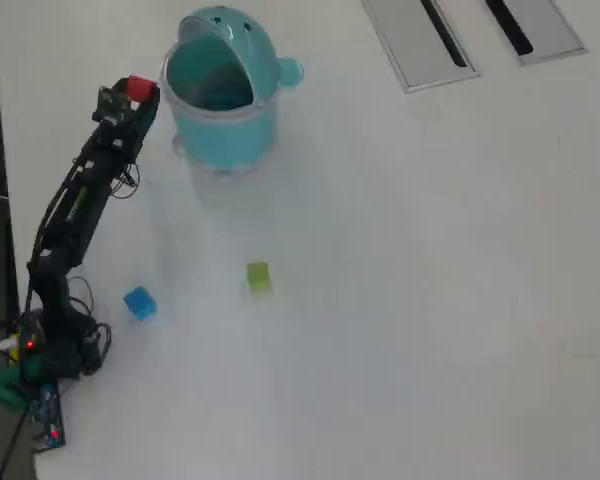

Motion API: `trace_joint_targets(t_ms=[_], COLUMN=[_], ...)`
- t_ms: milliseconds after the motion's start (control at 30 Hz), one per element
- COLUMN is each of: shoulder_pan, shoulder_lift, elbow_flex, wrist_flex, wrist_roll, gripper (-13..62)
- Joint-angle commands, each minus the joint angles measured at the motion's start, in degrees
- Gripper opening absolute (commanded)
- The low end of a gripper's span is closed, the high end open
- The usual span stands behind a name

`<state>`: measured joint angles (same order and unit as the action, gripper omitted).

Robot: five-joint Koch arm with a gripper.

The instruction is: Grasp RGB lego blocks and put them in the bin one by one.

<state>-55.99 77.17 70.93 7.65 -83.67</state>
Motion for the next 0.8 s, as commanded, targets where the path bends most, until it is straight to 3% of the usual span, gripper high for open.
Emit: trace_joint_targets(t_ms=[0,233,433,767], shoulder_pan=[0.79,3.43,6.94,7.65], shoulder_lift=[-0.62,-14.33,-33.84,-34.63], elbow_flex=[-10.37,-28.83,-64.95,-65.39], wrist_flex=[-1.14,-0.44,13.45,13.18], wrist_roll=[-0.18,-0.18,-0.18,-1.05], gripper=[14.9,14.9,14.9,15.1])
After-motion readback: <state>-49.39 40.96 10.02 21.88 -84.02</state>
